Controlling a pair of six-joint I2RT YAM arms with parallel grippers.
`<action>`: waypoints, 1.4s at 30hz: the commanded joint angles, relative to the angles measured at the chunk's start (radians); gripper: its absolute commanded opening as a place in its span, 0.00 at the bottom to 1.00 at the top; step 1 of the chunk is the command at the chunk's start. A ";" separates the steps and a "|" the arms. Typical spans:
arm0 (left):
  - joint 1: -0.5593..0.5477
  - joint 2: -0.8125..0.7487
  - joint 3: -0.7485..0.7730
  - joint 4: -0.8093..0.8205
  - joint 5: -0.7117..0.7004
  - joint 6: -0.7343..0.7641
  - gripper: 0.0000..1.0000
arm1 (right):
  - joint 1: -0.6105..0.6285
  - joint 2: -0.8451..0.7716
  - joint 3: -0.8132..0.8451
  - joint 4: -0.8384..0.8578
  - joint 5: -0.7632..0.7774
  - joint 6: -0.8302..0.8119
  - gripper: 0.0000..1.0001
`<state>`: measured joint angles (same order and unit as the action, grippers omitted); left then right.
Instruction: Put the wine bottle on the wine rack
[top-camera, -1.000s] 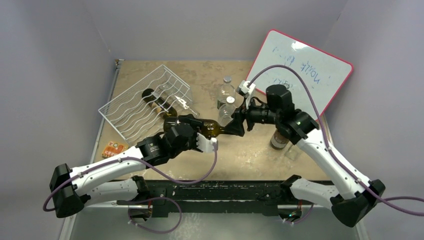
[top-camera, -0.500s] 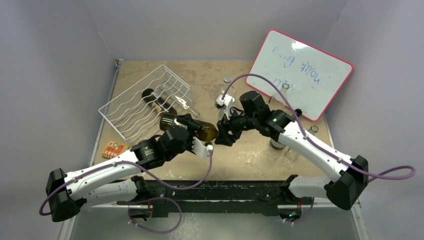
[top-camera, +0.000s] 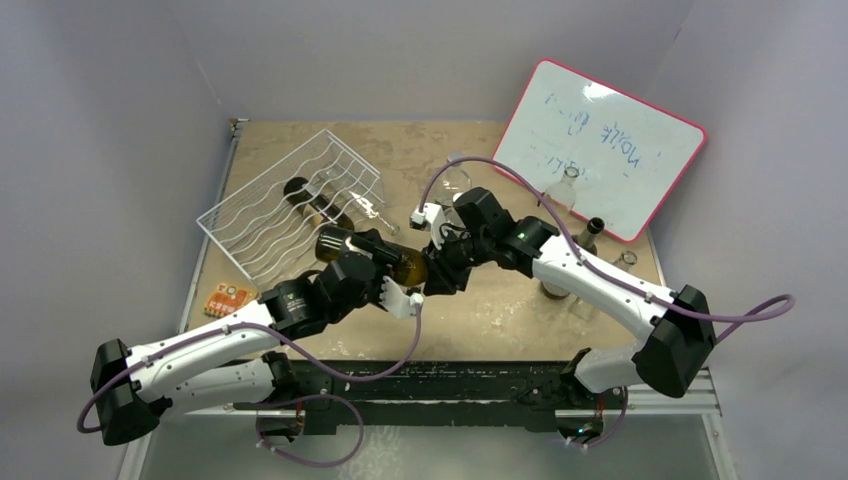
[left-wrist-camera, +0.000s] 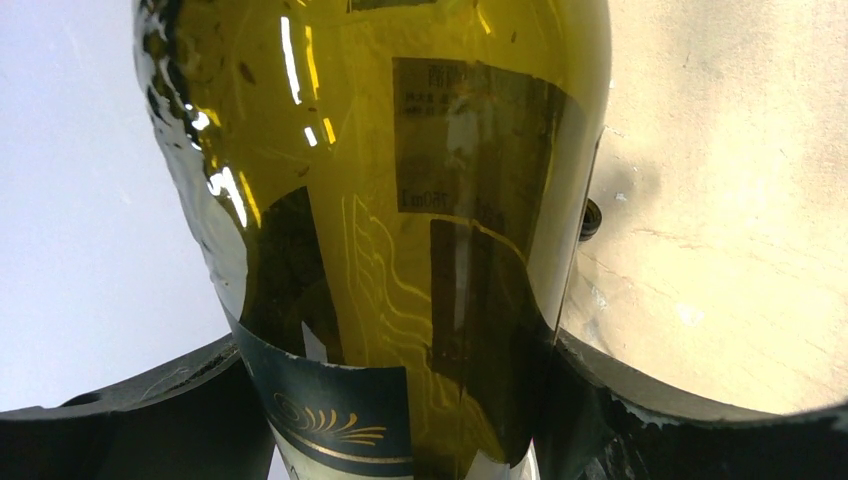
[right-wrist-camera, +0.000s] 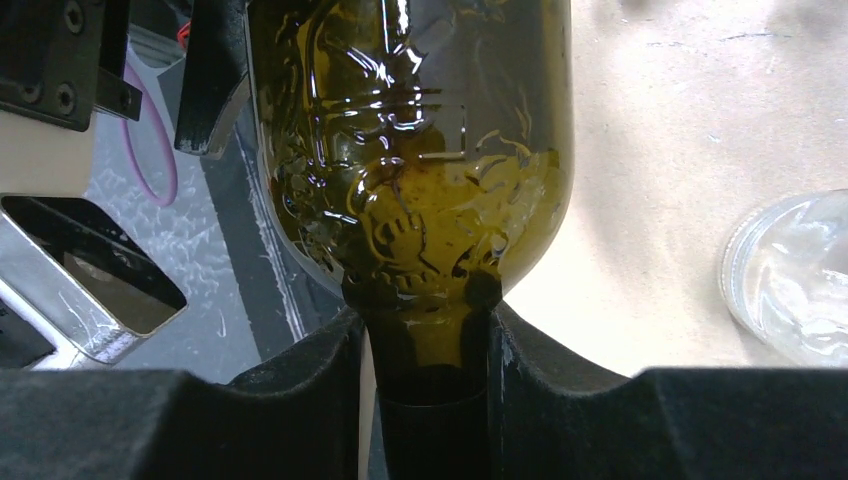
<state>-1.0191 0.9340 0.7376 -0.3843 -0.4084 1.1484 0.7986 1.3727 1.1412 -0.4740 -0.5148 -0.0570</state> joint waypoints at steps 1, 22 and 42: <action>-0.004 -0.050 0.032 0.152 -0.012 0.005 0.00 | 0.014 0.017 0.048 0.022 -0.013 -0.008 0.32; -0.005 -0.029 0.023 0.145 -0.018 -0.125 1.00 | 0.016 -0.114 0.014 0.131 0.131 0.043 0.00; -0.004 -0.144 0.179 0.129 0.037 -0.378 1.00 | 0.016 -0.101 0.022 0.137 0.176 0.106 0.00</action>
<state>-1.0225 0.8646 0.8364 -0.3595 -0.3916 0.9375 0.8154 1.2888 1.1301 -0.4770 -0.3218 0.0341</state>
